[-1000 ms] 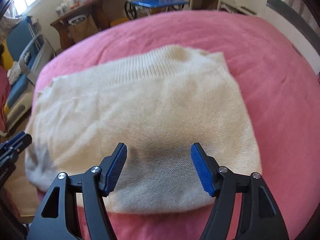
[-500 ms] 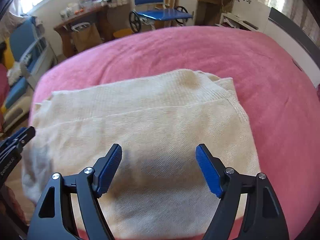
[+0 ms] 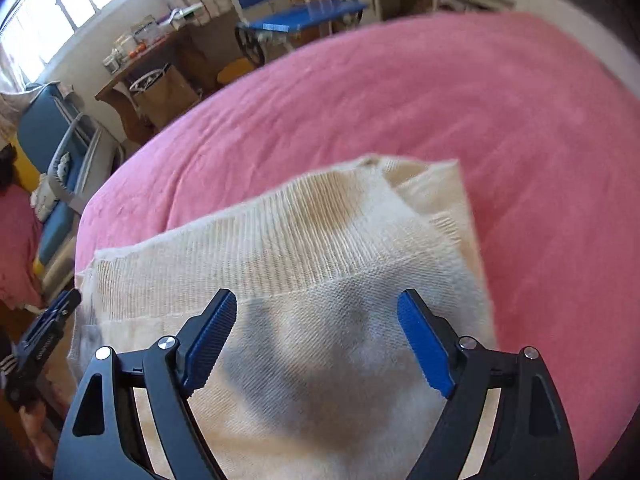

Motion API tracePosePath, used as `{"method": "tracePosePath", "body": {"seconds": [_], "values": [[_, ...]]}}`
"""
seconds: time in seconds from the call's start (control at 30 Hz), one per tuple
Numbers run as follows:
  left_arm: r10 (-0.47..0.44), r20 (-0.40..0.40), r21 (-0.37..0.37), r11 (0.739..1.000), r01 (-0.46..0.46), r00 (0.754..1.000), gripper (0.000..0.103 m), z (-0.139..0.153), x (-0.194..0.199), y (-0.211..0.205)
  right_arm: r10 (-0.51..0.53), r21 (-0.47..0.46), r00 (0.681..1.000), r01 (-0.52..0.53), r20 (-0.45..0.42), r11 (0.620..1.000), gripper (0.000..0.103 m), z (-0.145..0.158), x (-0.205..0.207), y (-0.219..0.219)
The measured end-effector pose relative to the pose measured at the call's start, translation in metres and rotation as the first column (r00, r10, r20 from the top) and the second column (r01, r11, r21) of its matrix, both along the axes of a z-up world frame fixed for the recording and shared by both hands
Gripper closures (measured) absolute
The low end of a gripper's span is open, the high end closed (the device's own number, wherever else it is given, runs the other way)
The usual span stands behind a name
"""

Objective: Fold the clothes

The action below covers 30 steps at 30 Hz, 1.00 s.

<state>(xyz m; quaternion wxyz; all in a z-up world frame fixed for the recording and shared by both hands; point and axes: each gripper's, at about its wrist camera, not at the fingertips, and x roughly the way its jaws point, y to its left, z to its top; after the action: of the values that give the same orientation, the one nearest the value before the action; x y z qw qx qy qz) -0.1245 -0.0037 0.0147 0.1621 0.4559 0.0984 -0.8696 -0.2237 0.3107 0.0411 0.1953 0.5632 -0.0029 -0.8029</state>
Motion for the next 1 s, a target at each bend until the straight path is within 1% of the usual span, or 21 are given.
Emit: {"method": "tracePosePath", "body": {"seconds": [0.03, 0.1, 0.17, 0.23, 0.3, 0.33, 0.4, 0.43, 0.5, 0.53, 0.6, 0.63, 0.67, 0.7, 0.73, 0.8, 0.83, 0.87, 0.9, 0.93, 1.0], "values": [[0.006, 0.035, -0.007, 1.0, -0.005, 0.999, 0.064, -0.011, -0.003, -0.004, -0.006, 0.012, 1.0, 0.005, 0.027, 1.0, 0.019, -0.01, -0.005, 0.004], [-0.012, 0.008, -0.037, 0.999, 0.012, 1.0, 0.061, -0.012, -0.001, -0.006, -0.013, 0.003, 1.0, 0.013, 0.022, 1.0, 0.019, -0.006, -0.005, 0.005], [-0.005, -0.013, -0.022, 1.0, 0.005, 1.0, 0.061, -0.006, 0.003, -0.009, -0.02, -0.011, 1.0, 0.021, 0.007, 1.0, 0.019, 0.002, -0.005, 0.004], [0.016, -0.037, -0.003, 1.0, -0.016, 0.999, 0.061, 0.0, 0.007, -0.012, -0.016, -0.043, 0.997, 0.013, -0.071, 0.999, 0.018, 0.02, 0.007, -0.001], [0.02, -0.026, 0.0, 1.0, -0.02, 0.999, 0.059, -0.001, 0.004, -0.012, 0.02, -0.002, 0.996, -0.02, -0.091, 1.0, 0.018, 0.017, 0.016, -0.012], [0.021, -0.017, -0.011, 1.0, -0.021, 1.0, 0.059, -0.004, 0.003, -0.011, 0.031, 0.058, 0.996, -0.026, -0.086, 0.998, 0.018, 0.008, 0.018, -0.017], [0.019, -0.018, -0.022, 1.0, -0.019, 1.0, 0.059, 0.002, 0.006, -0.01, 0.041, 0.138, 0.996, -0.029, -0.08, 0.99, 0.018, -0.01, 0.022, -0.024], [0.023, -0.045, -0.03, 0.999, -0.025, 0.999, 0.059, 0.013, 0.012, -0.009, 0.033, 0.137, 0.994, -0.018, -0.102, 0.99, 0.018, -0.006, 0.026, -0.026], [0.033, -0.104, -0.045, 0.998, -0.038, 0.994, 0.059, 0.037, 0.026, -0.008, 0.005, 0.106, 0.987, 0.012, -0.163, 0.994, 0.018, 0.014, 0.036, -0.029], [0.035, -0.153, -0.054, 0.998, -0.044, 0.988, 0.059, 0.053, 0.037, -0.007, 0.003, 0.089, 0.977, 0.016, -0.213, 0.996, 0.018, 0.028, 0.046, -0.032], [0.023, -0.233, -0.094, 0.995, -0.046, 0.972, 0.059, 0.084, 0.057, -0.001, 0.014, 0.061, 0.946, 0.006, -0.324, 0.998, 0.017, 0.059, 0.069, -0.038], [0.015, -0.271, -0.114, 0.992, -0.047, 0.962, 0.059, 0.099, 0.067, 0.002, 0.026, 0.052, 0.926, -0.006, -0.377, 0.999, 0.015, 0.073, 0.083, -0.041], [0.001, -0.309, -0.117, 0.992, -0.039, 0.951, 0.059, 0.111, 0.076, 0.006, 0.027, 0.045, 0.911, -0.01, -0.412, 0.999, 0.009, 0.083, 0.094, -0.042], [-0.011, -0.336, -0.108, 0.994, -0.027, 0.942, 0.059, 0.122, 0.084, 0.009, 0.021, 0.035, 0.903, -0.007, -0.43, 0.999, 0.005, 0.091, 0.103, -0.043], [-0.02, -0.358, -0.081, 0.997, -0.009, 0.934, 0.059, 0.133, 0.092, 0.01, 0.01, 0.024, 0.901, 0.001, -0.433, 1.0, 0.0, 0.097, 0.108, -0.042], [-0.035, -0.392, -0.031, 0.999, 0.025, 0.919, 0.057, 0.151, 0.105, 0.011, -0.016, 0.018, 0.903, 0.027, -0.43, 0.999, 0.0, 0.105, 0.117, -0.041], [-0.05, -0.396, -0.02, 0.999, 0.046, 0.917, 0.057, 0.16, 0.11, 0.012, -0.026, 0.022, 0.9, 0.039, -0.436, 0.999, 0.0, 0.111, 0.123, -0.039], [-0.059, -0.402, -0.035, 0.998, 0.049, 0.914, 0.055, 0.167, 0.116, 0.014, -0.036, 0.033, 0.889, 0.057, -0.456, 0.998, 0.0, 0.118, 0.131, -0.037], [-0.068, -0.408, -0.051, 0.997, 0.051, 0.911, 0.049, 0.175, 0.122, 0.016, -0.049, 0.066, 0.874, 0.092, -0.484, 0.994, 0.0, 0.128, 0.142, -0.034], [-0.072, -0.416, -0.065, 0.997, 0.049, 0.906, 0.046, 0.181, 0.128, 0.017, -0.046, 0.101, 0.856, 0.114, -0.515, 0.988, 0.0, 0.138, 0.153, -0.031], [-0.077, -0.443, -0.078, 0.996, 0.048, 0.893, 0.039, 0.194, 0.14, 0.018, -0.021, 0.119, 0.815, 0.11, -0.578, 0.987, 0.0, 0.156, 0.173, -0.03]]}}
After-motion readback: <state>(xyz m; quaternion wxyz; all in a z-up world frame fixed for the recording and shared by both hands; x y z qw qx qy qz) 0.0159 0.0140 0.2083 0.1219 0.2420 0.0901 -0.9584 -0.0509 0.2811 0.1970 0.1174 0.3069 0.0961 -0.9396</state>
